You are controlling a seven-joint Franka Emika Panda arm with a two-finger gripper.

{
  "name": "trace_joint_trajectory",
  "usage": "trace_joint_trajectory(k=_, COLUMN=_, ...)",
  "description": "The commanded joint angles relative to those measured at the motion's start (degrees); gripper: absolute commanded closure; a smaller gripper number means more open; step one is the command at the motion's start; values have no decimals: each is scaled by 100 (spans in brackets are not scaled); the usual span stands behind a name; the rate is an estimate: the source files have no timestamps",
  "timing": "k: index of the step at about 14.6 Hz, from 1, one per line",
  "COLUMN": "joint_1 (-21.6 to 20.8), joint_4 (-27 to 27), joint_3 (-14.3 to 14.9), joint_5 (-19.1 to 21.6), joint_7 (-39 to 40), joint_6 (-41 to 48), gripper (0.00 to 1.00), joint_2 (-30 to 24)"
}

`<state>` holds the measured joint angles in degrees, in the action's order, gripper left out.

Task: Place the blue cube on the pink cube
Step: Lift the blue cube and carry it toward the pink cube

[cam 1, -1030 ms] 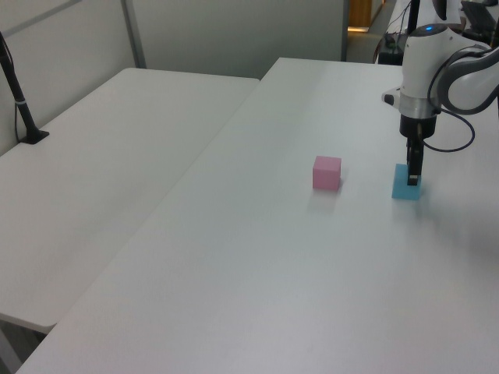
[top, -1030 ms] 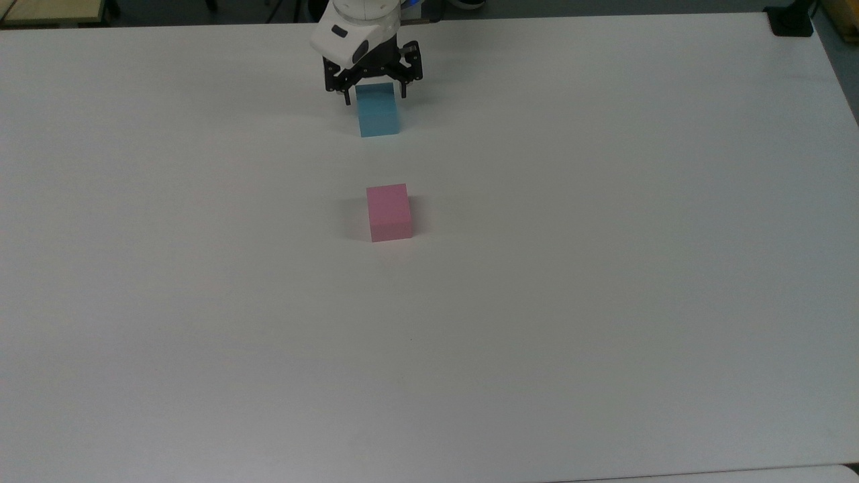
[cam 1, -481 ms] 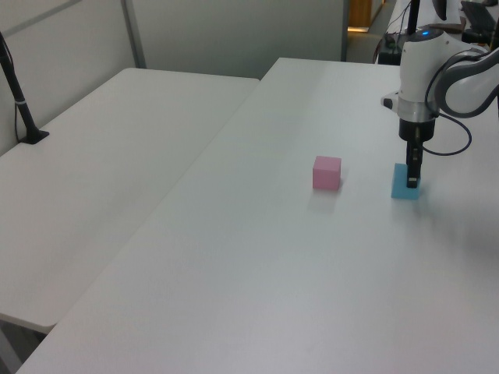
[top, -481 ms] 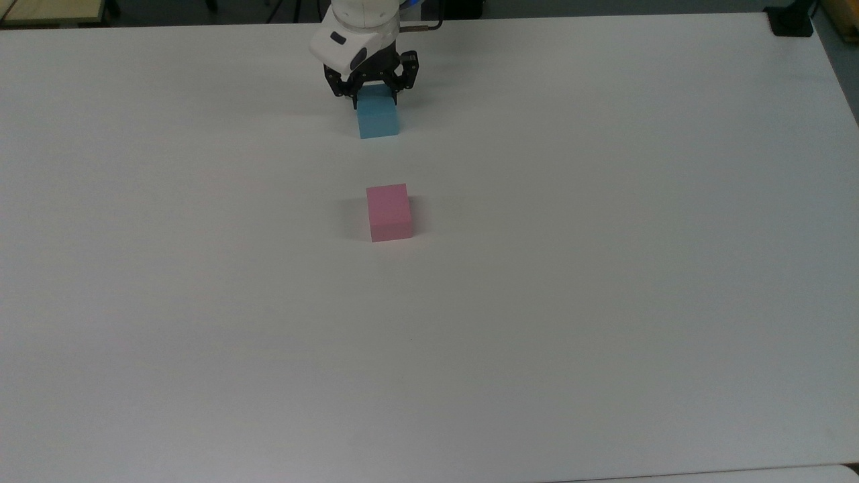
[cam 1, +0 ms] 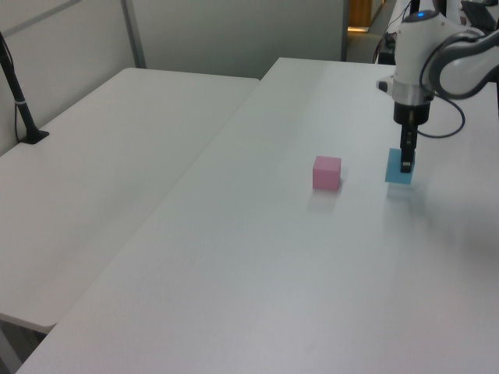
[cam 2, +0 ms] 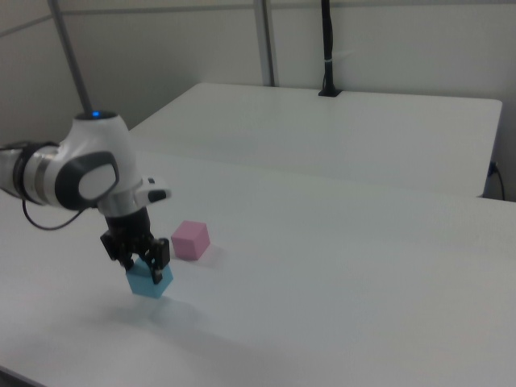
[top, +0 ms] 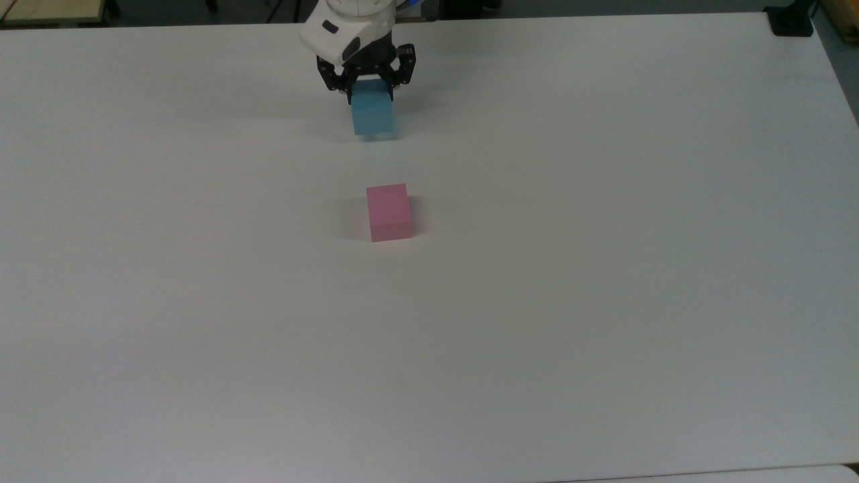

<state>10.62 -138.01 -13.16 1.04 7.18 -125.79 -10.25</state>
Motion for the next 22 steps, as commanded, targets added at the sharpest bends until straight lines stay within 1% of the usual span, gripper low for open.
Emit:
trace_joint_trajectory(k=1, joint_1=168, joint_4=949, joint_3=-3, joint_5=-122, joint_7=-147, joint_6=1097, gripper=61, joint_2=-109)
trace_joint_trajectory(k=4, joint_1=221, joint_4=1582, joint_3=33, joint_5=-105, joint_7=-147, joint_6=1705, gripper=61, joint_2=-83)
trace_joint_trajectory(k=5, joint_1=221, joint_4=1898, joint_3=50, joint_5=-96, joint_7=-130, joint_6=1916, gripper=61, joint_2=-39)
trace_joint_trajectory(k=8, joint_1=230, joint_4=2427, joint_3=147, joint_5=-52, joint_7=-85, joint_6=2120, gripper=61, joint_2=110)
trace_joint_trajectory(k=11, joint_1=195, joint_4=3165, joint_3=138, joint_5=-43, joint_7=-129, joint_6=2129, gripper=61, joint_2=619)
trace_joint_trajectory(k=15, joint_1=107, joint_4=3771, joint_3=129, joint_5=-8, joint_7=-217, joint_6=2094, gripper=62, joint_2=1164)
trace_joint_trajectory(k=18, joint_1=-165, joint_4=4097, joint_3=156, joint_5=1, joint_7=-507, joint_6=2067, gripper=62, joint_2=1455)
trace_joint_trajectory(k=20, joint_1=-340, joint_4=4116, joint_3=217, joint_5=1, joint_7=-507, joint_6=2067, gripper=64, joint_2=1464)
trace_joint_trajectory(k=21, joint_1=-585, joint_4=4116, joint_3=409, joint_5=-8, joint_7=-507, joint_6=2059, gripper=66, joint_2=1490)
trace_joint_trajectory(k=22, joint_1=-883, joint_4=4125, joint_3=663, joint_5=-8, joint_7=-507, joint_6=2050, gripper=67, joint_2=1577)
